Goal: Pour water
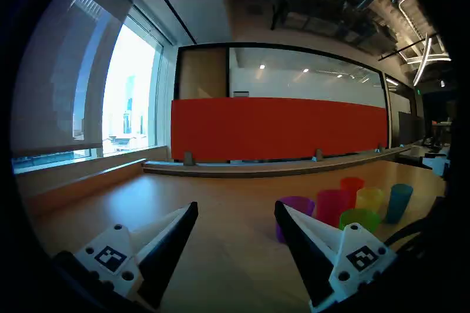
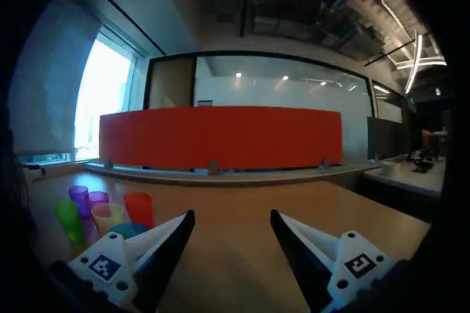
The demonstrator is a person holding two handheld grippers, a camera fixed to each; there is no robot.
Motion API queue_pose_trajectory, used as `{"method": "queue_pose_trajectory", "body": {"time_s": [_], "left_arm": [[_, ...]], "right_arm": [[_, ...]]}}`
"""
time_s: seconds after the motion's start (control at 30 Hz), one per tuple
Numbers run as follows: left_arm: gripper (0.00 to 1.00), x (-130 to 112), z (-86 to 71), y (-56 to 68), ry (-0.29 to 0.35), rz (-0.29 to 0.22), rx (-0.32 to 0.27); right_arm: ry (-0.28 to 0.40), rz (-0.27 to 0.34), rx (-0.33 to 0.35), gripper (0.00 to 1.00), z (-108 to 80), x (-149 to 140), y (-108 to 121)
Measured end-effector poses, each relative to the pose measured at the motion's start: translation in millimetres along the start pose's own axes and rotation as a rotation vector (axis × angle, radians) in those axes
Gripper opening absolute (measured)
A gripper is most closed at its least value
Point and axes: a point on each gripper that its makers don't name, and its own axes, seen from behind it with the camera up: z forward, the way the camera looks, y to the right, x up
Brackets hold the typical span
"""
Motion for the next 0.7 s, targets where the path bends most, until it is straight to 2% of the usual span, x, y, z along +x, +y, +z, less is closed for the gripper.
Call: {"method": "queue_pose_trajectory", "body": {"time_s": [0.7], "left_arm": [[0.97, -0.3, 0.0, 0.6, 0.0, 0.0, 0.0]], "right_arm": [[-0.001, 0.002, -0.005, 0.99, -0.2, 0.6, 4.7]]}}
